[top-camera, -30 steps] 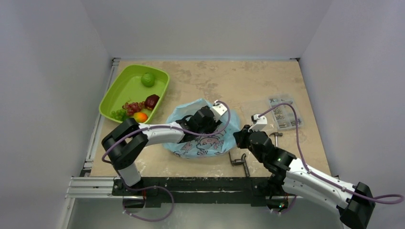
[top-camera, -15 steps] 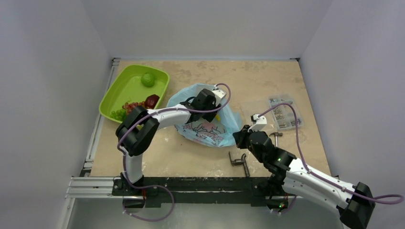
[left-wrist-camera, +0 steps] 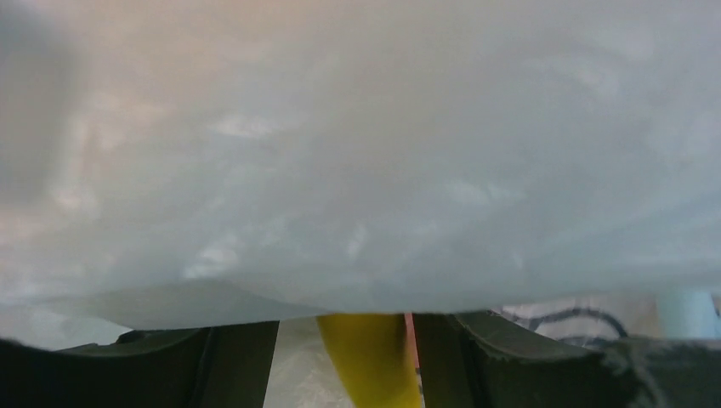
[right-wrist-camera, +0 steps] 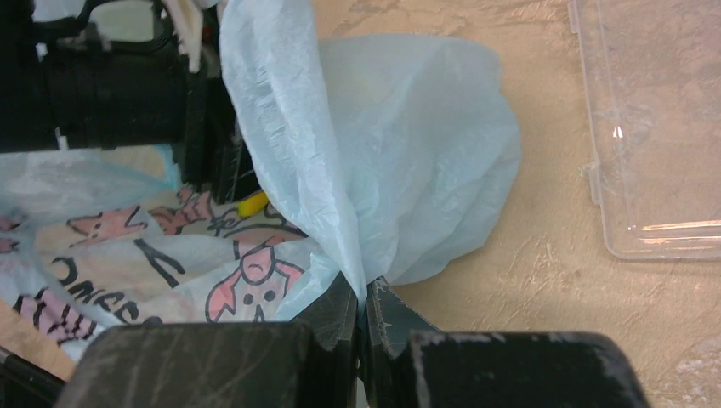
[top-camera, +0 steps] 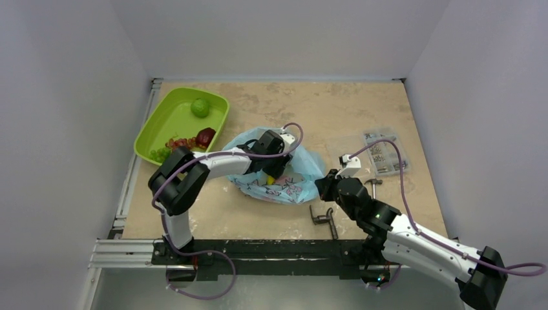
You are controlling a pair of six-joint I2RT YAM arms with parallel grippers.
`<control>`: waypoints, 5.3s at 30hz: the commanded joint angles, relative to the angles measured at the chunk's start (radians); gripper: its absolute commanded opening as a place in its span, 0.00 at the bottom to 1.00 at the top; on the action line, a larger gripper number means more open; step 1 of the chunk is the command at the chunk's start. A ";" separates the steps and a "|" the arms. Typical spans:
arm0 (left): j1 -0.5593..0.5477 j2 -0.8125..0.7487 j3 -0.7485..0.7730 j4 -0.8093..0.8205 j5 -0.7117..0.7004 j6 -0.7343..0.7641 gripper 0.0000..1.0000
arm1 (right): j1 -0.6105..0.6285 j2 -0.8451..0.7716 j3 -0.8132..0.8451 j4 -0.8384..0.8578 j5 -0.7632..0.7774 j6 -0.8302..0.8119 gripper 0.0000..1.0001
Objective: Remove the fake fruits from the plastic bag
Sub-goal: Move the fake fruit to the plastic bag, then take out the fake fruit from the plastic bag, then move the plastic bag to the center of the board, then place the fake fruit on the plate.
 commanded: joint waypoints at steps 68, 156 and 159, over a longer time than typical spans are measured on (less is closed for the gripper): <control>-0.050 -0.521 -0.121 -0.339 0.349 -0.364 0.00 | 0.003 0.080 0.048 0.033 0.177 0.013 0.00; 0.774 -0.254 0.422 -0.709 -0.103 -0.248 0.28 | -0.406 0.389 0.781 -0.349 -0.247 -0.349 0.99; 0.829 -0.159 0.467 -0.694 0.005 -0.245 0.38 | -0.406 0.330 0.723 -0.329 -0.265 -0.346 0.99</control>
